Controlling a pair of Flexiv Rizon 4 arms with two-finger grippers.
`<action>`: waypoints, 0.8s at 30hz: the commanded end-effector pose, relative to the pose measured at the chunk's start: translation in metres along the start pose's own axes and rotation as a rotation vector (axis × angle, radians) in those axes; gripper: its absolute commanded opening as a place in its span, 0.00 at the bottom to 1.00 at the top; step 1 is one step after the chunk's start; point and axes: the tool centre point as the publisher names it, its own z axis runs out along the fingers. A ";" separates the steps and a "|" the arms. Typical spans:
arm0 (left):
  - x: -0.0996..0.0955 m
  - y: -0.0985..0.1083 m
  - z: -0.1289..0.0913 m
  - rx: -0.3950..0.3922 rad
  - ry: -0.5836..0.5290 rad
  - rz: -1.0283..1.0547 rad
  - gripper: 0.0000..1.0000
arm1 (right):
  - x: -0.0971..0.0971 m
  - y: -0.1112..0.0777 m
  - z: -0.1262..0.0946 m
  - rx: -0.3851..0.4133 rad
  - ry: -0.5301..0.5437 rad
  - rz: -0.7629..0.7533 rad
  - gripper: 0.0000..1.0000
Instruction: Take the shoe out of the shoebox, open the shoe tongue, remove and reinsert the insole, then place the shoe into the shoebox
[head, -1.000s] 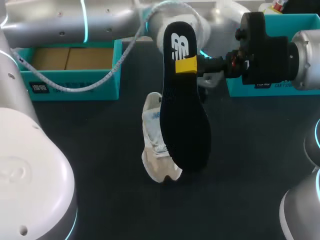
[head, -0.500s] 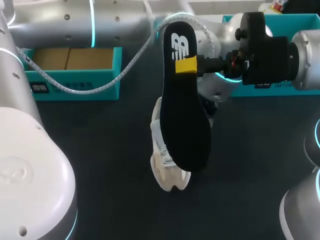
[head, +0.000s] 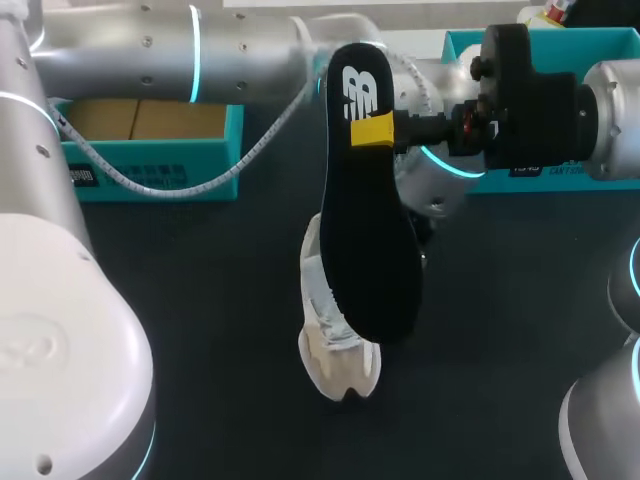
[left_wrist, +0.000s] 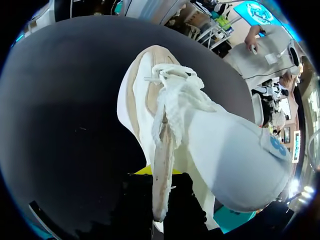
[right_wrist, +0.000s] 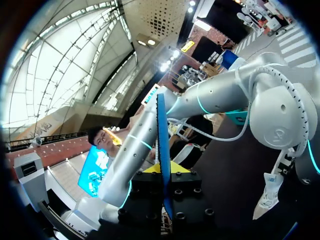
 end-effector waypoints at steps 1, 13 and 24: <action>-0.010 0.001 0.007 0.000 0.021 -0.011 0.00 | -0.001 0.001 0.004 0.000 -0.001 0.001 0.00; -0.002 0.004 -0.003 0.064 -0.036 -0.018 1.00 | -0.001 0.001 0.004 0.000 -0.001 0.001 0.00; 0.009 0.025 -0.050 0.120 -0.261 -0.073 1.00 | -0.001 0.001 0.004 0.000 -0.001 0.001 0.00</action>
